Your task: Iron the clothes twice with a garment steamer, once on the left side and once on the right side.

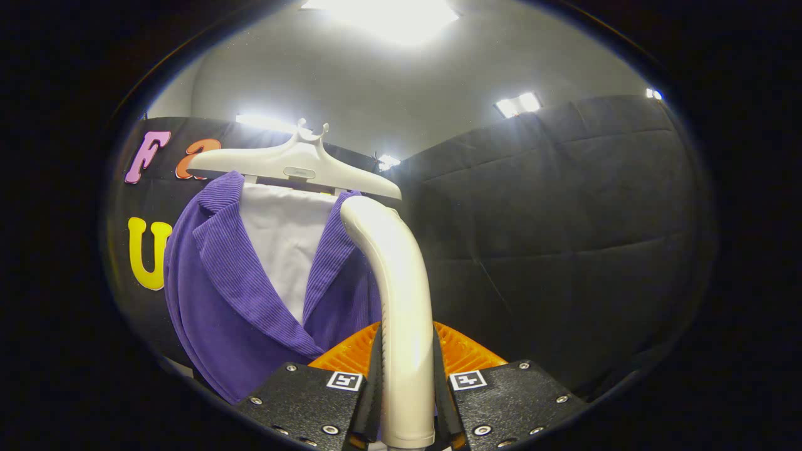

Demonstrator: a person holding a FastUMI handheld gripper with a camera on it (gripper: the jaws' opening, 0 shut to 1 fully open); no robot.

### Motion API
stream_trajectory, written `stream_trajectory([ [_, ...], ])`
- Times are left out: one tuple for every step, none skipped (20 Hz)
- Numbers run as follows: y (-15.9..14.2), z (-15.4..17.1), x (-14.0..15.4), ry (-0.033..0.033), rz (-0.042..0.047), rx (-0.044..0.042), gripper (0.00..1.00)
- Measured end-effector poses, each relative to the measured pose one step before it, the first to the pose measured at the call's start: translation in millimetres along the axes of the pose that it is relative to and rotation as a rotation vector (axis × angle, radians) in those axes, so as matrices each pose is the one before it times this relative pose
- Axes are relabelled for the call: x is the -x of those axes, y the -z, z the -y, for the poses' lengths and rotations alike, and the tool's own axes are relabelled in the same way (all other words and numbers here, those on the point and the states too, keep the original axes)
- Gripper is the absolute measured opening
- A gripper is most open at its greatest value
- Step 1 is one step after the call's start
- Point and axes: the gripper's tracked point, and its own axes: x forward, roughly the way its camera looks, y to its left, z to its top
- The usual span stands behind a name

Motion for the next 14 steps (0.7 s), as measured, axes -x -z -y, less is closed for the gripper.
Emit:
stream_trajectory([
  [4.73, -1.15, -5.01, -0.00546, -0.00836, 0.00637, 0.36],
  [5.67, -2.66, -4.24, -0.00206, -0.01051, 0.00616, 0.36],
  [7.19, -3.00, -5.18, -0.00042, -0.01272, 0.00568, 0.36],
  [6.73, -2.45, -4.58, -0.00215, -0.01260, -0.00150, 0.36],
  [6.22, -1.52, -3.23, -0.00226, -0.01037, -0.00742, 0.36],
  [6.04, -2.74, -3.67, 0.00010, -0.00730, -0.00216, 0.36],
  [7.45, -1.22, -4.81, 0.00342, -0.00794, 0.00569, 0.36],
  [7.99, -0.69, -3.54, 0.00493, -0.01308, 0.01582, 0.36],
  [7.81, -1.46, -4.58, 0.00962, -0.01359, 0.01297, 0.36],
  [7.00, -0.76, -4.24, 0.00842, -0.00968, 0.00749, 0.36],
  [3.91, -1.04, -3.42, 0.00417, -0.01252, -0.00156, 0.36],
  [4.31, -0.65, -2.48, -0.00022, -0.00852, -0.00389, 0.36],
  [3.34, 0.61, -1.51, 0.00200, -0.00878, -0.00458, 0.36],
  [3.47, 1.09, -3.03, 0.00378, -0.01198, -0.00248, 0.36],
])
